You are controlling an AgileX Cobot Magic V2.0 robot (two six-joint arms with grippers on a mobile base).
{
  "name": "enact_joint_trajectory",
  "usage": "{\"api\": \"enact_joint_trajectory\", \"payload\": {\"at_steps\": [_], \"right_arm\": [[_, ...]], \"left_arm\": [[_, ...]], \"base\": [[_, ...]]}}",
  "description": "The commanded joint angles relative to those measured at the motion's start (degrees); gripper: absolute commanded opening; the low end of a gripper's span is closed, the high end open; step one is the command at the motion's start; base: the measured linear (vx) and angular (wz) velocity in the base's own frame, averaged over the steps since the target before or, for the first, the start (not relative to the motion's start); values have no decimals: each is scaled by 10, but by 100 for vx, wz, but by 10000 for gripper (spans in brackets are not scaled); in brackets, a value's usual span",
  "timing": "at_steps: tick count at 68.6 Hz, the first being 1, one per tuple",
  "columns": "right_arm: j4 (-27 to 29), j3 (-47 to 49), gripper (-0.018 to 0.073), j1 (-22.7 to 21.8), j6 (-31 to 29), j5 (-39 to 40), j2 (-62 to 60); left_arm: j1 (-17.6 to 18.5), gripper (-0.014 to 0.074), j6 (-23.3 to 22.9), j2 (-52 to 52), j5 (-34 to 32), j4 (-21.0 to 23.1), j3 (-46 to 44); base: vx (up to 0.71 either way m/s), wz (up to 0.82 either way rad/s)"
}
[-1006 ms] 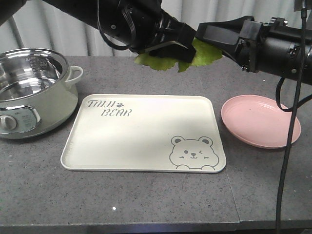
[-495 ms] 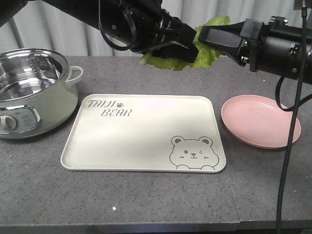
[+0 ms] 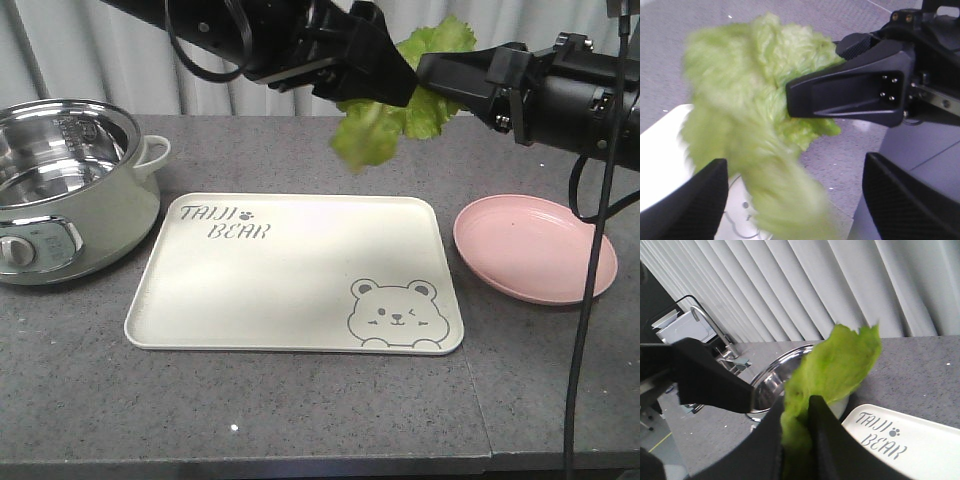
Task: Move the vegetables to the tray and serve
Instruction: 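Grasp the lettuce leaf from the left gripper with the right gripper, then carry the lettuce with the right gripper down onto the pink plate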
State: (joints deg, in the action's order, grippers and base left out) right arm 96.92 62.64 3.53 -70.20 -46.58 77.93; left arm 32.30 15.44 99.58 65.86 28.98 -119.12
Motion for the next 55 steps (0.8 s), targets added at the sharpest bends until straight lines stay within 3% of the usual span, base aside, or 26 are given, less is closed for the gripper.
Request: {"api": "enact_joint_trajectory", "payload": {"at_steps": [1,14,26,39,55], "right_arm": [[72,16,-6,-13,-21,9,-16],[69,16,-6,-104,-21,10,-16],[26,16,-6,-185,-11,8,-16],[-39,16,-6,-204,-10,48,-2],[-59,16,-6,-204,-20,97,90]], "left_arm": [[1,532,-3,-49,-30,-39,-17],[1,486,-47,-84,8,-218,-17],[1,437,-93,-84,58,-342,-16],[1,400,-106,-82,58,-371,-15],[1,376,-106,-80,58,-371,-15]], "base": [[0,0],[0,0],[0,0],[0,0],[0,0]]}}
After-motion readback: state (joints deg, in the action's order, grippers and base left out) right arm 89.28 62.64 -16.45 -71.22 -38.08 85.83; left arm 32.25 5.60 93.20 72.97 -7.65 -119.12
